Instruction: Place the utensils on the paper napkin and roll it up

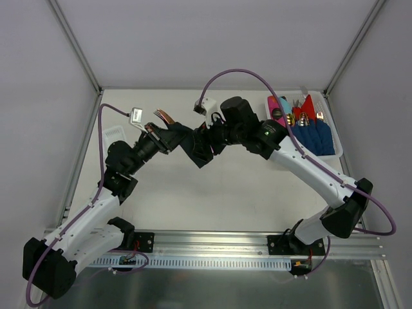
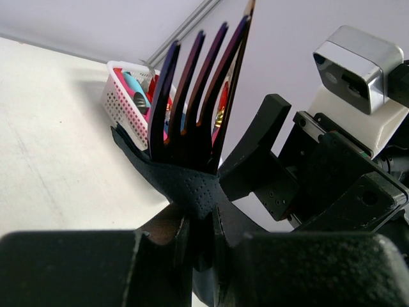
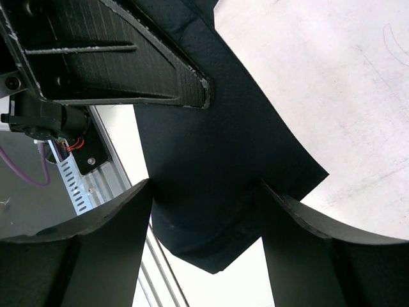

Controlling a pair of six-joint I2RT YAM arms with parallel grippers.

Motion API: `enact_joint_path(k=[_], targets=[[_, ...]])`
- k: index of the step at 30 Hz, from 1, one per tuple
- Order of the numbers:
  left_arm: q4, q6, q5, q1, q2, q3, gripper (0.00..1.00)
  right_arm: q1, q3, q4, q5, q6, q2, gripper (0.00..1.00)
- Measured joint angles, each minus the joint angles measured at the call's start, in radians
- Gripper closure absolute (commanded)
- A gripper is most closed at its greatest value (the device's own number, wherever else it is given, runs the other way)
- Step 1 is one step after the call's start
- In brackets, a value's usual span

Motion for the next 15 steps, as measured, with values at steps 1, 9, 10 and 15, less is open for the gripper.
enact_joint_path(k=[1, 9, 10, 15], targets=[[-0.002, 0.000, 0.000, 0.000, -0.002, 0.000, 1.00, 0.000, 0.000, 0.000, -0.002, 0.002, 0.000, 0.31], [-0.043, 0.013, -0.017, 0.000, -0.029, 0.004, 1.00, 0.000, -0.065, 0.037, -0.006, 0.011, -0.030, 0.31], [-0.045, 0.014, -0.017, -0.003, -0.029, 0.005, 1.00, 0.000, -0.076, 0.042, -0.007, 0.013, -0.041, 0.31], [-0.046, 0.016, -0.019, -0.006, -0.028, 0.019, 1.00, -0.001, -0.107, 0.038, -0.016, 0.013, -0.076, 0.31]])
